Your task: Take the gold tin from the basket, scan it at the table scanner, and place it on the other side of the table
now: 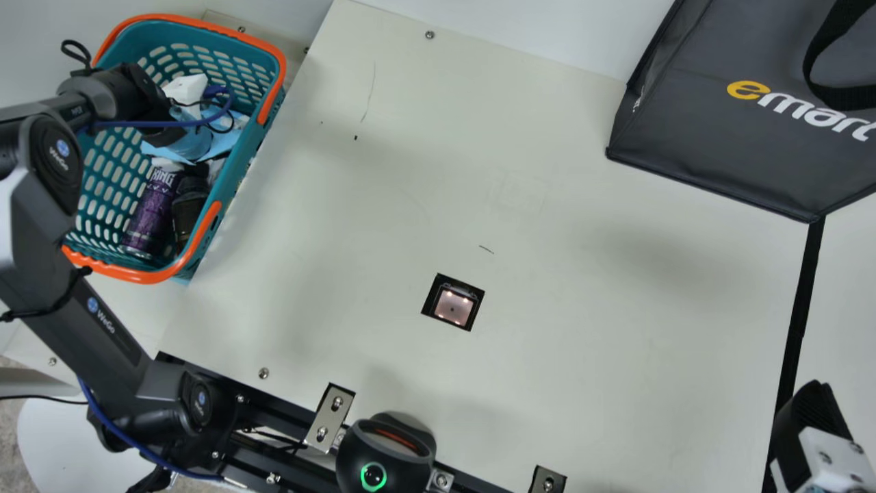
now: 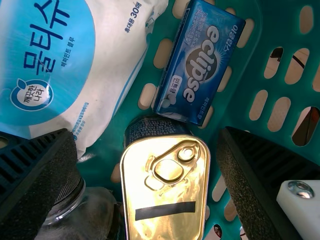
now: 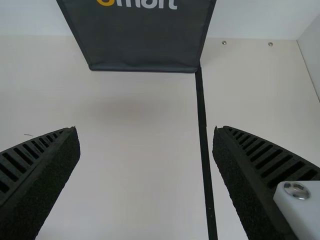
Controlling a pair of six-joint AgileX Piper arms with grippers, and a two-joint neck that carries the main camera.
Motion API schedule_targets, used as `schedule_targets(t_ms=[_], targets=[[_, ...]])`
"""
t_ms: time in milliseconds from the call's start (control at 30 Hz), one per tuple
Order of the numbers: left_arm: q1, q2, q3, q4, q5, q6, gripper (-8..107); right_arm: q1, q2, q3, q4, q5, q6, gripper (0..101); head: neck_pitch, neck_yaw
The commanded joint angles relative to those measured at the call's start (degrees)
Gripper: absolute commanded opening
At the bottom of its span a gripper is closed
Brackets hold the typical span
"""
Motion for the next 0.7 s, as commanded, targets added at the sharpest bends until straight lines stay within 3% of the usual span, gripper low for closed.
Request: schedule_targets(t_ms=[0, 633, 667], targets=[[0.1, 0.1, 0.0, 0.0, 0.0, 0.4, 90, 0.0, 0.0, 0.0, 0.0, 0.0, 0.0, 95, -1.6, 0.1], [0.2, 0.7, -0.9, -0.8, 1.1, 3.7, 90, 0.0, 0.0, 0.0, 0.0, 0.0, 0.0, 95, -1.6, 0.1], [0.2, 0.8, -1.0, -0.8, 1.2, 3.8, 83, 0.0, 0.0, 0.0, 0.0, 0.0, 0.0, 95, -1.6, 0.1]])
